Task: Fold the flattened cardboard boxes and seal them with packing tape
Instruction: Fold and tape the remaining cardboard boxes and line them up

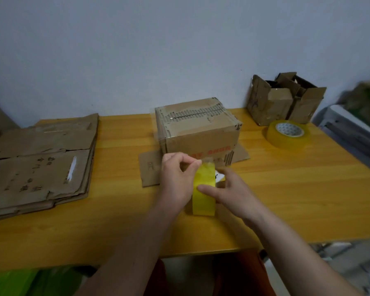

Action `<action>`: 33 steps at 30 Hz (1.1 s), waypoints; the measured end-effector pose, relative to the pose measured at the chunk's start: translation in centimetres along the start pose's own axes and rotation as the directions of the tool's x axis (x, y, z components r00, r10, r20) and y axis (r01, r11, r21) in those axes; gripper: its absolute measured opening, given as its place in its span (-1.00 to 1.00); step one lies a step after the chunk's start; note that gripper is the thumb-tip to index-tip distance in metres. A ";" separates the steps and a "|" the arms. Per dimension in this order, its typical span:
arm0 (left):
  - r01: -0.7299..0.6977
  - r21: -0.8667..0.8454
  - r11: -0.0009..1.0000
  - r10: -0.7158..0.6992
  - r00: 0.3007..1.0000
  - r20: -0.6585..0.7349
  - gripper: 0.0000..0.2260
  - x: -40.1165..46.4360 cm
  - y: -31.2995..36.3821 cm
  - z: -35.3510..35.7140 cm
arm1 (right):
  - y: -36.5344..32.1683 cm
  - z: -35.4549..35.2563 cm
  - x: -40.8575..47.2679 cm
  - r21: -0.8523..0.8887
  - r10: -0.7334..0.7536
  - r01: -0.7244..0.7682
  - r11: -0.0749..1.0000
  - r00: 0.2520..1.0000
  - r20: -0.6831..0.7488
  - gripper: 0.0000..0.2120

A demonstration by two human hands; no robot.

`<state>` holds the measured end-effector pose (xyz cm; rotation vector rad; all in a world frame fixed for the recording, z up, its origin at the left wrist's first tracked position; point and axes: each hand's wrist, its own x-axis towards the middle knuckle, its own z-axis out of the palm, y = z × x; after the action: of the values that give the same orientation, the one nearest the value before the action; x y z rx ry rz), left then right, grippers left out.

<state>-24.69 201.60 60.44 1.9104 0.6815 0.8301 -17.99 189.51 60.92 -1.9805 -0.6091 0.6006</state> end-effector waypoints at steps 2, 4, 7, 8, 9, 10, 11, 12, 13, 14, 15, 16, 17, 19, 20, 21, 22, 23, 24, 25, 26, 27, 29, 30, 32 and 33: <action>-0.027 -0.075 0.997 0.028 1.000 0.013 -0.89 -0.7 0.6 1.0 | 0.5 -1.8 -0.2 0.054 -0.003 0.002 0.999 1.000 0.016 -0.49; -0.167 -0.025 0.986 0.167 0.986 -0.025 -0.85 -1.1 1.6 1.3 | 0.7 -3.7 -0.5 -0.068 -0.034 0.032 0.997 0.999 -0.029 -0.47; -0.362 0.315 0.877 0.401 0.914 -0.067 -0.59 0.7 3.6 0.2 | 1.1 -5.3 -0.7 -0.561 -0.048 -0.021 0.827 0.993 -0.108 -0.42; -0.386 0.395 0.834 0.435 0.900 -0.040 -0.61 2.2 4.1 -0.2 | 1.7 -5.4 -0.6 -0.700 -0.059 -0.037 0.713 0.992 -0.113 -0.45; -0.397 0.452 0.799 0.436 0.900 0.021 -0.66 4.0 4.4 -0.6 | 2.4 -5.3 -0.4 -0.786 -0.060 -0.046 0.616 0.993 -0.105 -0.48; -0.393 0.502 0.771 0.397 0.912 0.106 -0.69 6.0 4.5 -0.9 | 3.0 -5.2 -0.2 -0.831 -0.060 -0.052 0.554 0.993 -0.103 -0.51; -0.377 0.542 0.751 0.326 0.926 0.193 -0.69 8.1 4.5 -1.2 | 3.6 -5.1 0.1 -0.854 -0.056 -0.062 0.517 0.993 -0.106 -0.55; -0.359 0.570 0.739 0.246 0.932 0.267 -0.67 9.9 4.5 -1.6 | 3.8 -5.1 0.3 -0.866 -0.058 -0.066 0.496 0.992 -0.109 -0.57; -0.350 0.598 0.721 0.178 0.928 0.329 -0.63 11.5 4.4 -1.8 | 3.8 -5.1 0.4 -0.873 -0.060 -0.067 0.483 0.992 -0.109 -0.58; -0.353 0.630 0.691 0.123 0.917 0.379 -0.60 12.9 4.1 -2.1 | 3.6 -5.1 0.7 -0.869 -0.076 -0.063 0.491 0.991 -0.115 -0.53; -0.357 0.662 0.658 0.068 0.905 0.421 -0.56 14.2 3.8 -2.3 | 3.2 -5.0 1.0 -0.837 -0.101 -0.058 0.544 0.986 -0.133 -0.46; -0.354 0.687 0.634 0.009 0.892 0.451 -0.52 15.3 3.5 -2.6 | 2.6 -4.9 1.1 -0.764 -0.139 -0.035 0.644 0.977 -0.162 -0.38; -0.340 0.708 0.619 -0.053 0.881 0.469 -0.49 16.2 3.2 -2.8 | 1.7 -4.6 1.4 -0.642 -0.177 0.018 0.767 0.967 -0.185 -0.31; -0.318 0.724 0.612 -0.117 0.869 0.480 -0.45 17.0 2.8 -3.3 | 0.0 -3.6 2.5 -0.278 -0.242 0.189 0.942 0.955 -0.170 -0.22; -0.323 0.725 0.609 -0.111 0.870 0.480 -0.48 17.1 2.6 -3.6 | -0.8 -3.1 3.1 -0.107 -0.277 0.264 0.959 0.950 -0.144 -0.21; -0.334 0.727 0.601 -0.096 0.872 0.480 -0.53 17.1 2.3 -3.8 | -1.4 -2.4 3.9 0.022 -0.304 0.310 0.951 0.944 -0.129 -0.19; -0.335 0.725 0.601 -0.088 0.875 0.477 -0.56 16.9 2.1 -4.2 | -1.9 -1.8 4.6 0.116 -0.300 0.314 0.942 0.946 -0.121 -0.17; -0.328 0.722 0.610 -0.090 0.876 0.474 -0.56 16.7 1.8 -4.7 | -2.5 -1.2 5.4 0.186 -0.276 0.293 0.938 0.954 -0.112 -0.14; -0.311 0.717 0.624 -0.102 0.877 0.469 -0.55 16.4 1.7 -5.4 | -3.1 -0.6 6.1 0.237 -0.250 0.267 0.934 0.963 -0.100 -0.12; -0.280 0.717 0.639 -0.129 0.879 0.458 -0.53 16.2 1.5 -6.2 | -3.5 -0.1 6.9 0.279 -0.239 0.257 0.925 0.966 -0.094 -0.08; -0.242 0.717 0.654 -0.162 0.881 0.445 -0.52 15.9 1.5 -7.2 | -4.0 0.5 7.5 0.316 -0.226 0.241 0.918 0.971 -0.084 -0.04; -0.207 0.717 0.666 -0.189 0.882 0.431 -0.51 15.5 1.6 -8.1 | -4.2 1.0 8.2 0.354 -0.213 0.226 0.907 0.974 -0.075 0.00; -0.183 0.694 0.696 -0.208 0.874 0.439 -0.47 14.4 2.0 -10.0 | -5.0 1.4 8.9 0.420 -0.203 0.196 0.886 0.979 -0.029 -0.04; -0.194 0.657 0.728 -0.195 0.861 0.470 -0.43 13.6 2.3 -10.9 | -5.7 1.4 9.1 0.448 -0.206 0.187 0.874 0.979 -0.007 -0.19; -0.181 0.520 0.835 -0.151 0.833 0.532 -0.39 12.1 2.4 -12.2 | -6.7 1.0 9.4 0.495 -0.206 0.161 0.854 0.978 0.038 -0.50; -0.152 0.451 0.879 -0.130 0.835 0.534 -0.42 11.4 2.0 -12.5 | -7.0 0.8 9.7 0.528 -0.197 0.130 0.839 0.978 0.072 -0.52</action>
<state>-27.07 215.66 69.72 2.4517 0.5361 0.0643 -12.33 199.15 65.19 -1.3713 -0.6067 0.7003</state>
